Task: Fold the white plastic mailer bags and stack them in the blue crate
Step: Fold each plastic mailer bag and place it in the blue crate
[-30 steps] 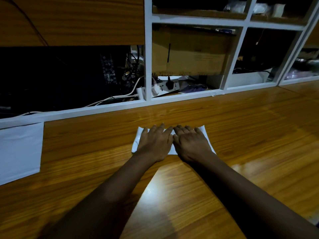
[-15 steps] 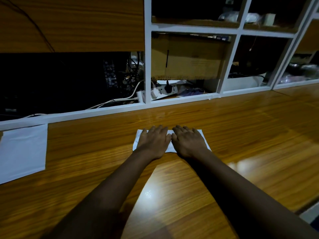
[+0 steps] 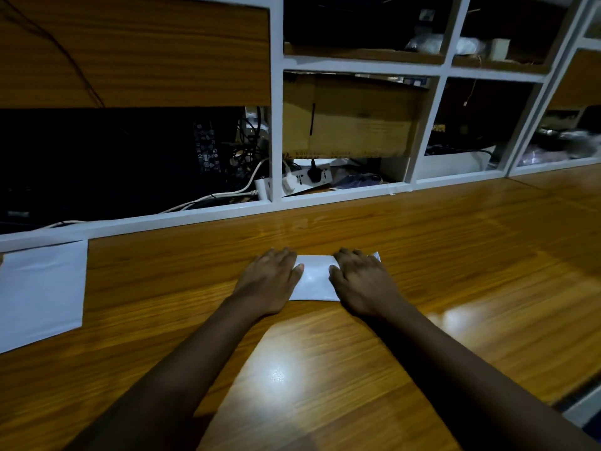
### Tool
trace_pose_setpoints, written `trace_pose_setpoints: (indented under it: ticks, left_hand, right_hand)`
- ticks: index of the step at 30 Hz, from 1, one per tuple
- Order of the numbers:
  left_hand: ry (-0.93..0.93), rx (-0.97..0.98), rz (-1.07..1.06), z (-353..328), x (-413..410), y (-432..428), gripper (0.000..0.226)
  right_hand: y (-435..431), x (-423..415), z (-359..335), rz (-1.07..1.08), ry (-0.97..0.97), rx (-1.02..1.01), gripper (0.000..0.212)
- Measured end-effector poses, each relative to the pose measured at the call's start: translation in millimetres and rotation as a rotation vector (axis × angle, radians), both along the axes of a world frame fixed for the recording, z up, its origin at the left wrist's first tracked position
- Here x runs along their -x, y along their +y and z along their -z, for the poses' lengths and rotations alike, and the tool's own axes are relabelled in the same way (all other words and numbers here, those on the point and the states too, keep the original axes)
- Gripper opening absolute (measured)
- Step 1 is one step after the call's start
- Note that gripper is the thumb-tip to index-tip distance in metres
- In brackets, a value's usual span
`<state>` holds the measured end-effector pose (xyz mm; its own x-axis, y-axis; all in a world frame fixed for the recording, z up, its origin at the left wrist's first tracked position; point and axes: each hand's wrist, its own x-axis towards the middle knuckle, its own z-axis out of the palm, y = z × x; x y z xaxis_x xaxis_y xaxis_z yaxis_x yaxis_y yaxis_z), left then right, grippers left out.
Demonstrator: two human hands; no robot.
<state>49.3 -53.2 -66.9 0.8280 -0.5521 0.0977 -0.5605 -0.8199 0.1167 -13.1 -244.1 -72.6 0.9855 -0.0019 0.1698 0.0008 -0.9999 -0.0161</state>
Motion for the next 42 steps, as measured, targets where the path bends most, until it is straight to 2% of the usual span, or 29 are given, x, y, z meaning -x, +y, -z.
trace_pose_setpoints:
  ticks: [3, 5, 7, 9, 13, 17, 20, 22, 24, 26, 31, 35, 40, 42]
  left_hand:
    - [0.054, 0.015, -0.027, -2, -5, -1, 0.055]
    - [0.049, 0.016, -0.025, -1, -1, 2, 0.055]
    - [0.050, 0.021, -0.014, -1, 3, 9, 0.055]
    - [0.073, 0.034, -0.013, -2, 1, 14, 0.054]
    - [0.083, 0.023, -0.058, -3, -2, 16, 0.055]
    - [-0.110, 0.014, -0.072, -2, 8, 22, 0.054]
    - [-0.217, 0.125, 0.043, -9, 13, 13, 0.049]
    - [-0.247, 0.184, 0.116, -12, 13, -3, 0.045]
    - [-0.221, 0.172, 0.168, -7, 13, -17, 0.044]
    - [-0.156, 0.064, 0.188, 2, 11, -24, 0.047]
    - [-0.172, -0.019, 0.084, 0, 6, -27, 0.050]
    - [-0.104, -0.014, 0.062, 5, 11, -23, 0.052]
    - [-0.028, -0.006, 0.029, 0, -2, -22, 0.054]
    - [-0.045, -0.029, 0.042, 3, 2, -14, 0.054]
  right_hand:
    - [3, -5, -9, 0.039, 0.021, -0.028, 0.064]
    - [1, 1, -7, 0.015, 0.135, -0.090, 0.067]
    - [-3, 7, -5, 0.002, 0.120, -0.117, 0.070]
    - [-10, 9, -5, 0.007, 0.017, -0.102, 0.059]
    - [-15, 8, -5, 0.090, 0.046, -0.149, 0.056]
    - [-15, 23, -8, 0.129, -0.025, -0.173, 0.058]
    - [-10, 29, -15, -0.021, -0.132, -0.029, 0.064]
    - [1, 18, -14, -0.108, -0.094, -0.047, 0.062]
    - [11, 4, -12, -0.137, -0.027, -0.110, 0.064]
    - [14, -8, -8, -0.153, -0.032, -0.067, 0.069]
    - [10, -16, -3, -0.104, -0.006, 0.020, 0.077]
    - [6, -8, 5, -0.112, -0.011, 0.004, 0.064]
    - [0, -13, 3, -0.103, 0.044, 0.032, 0.073]
    - [-1, -4, 2, -0.096, 0.053, 0.001, 0.065]
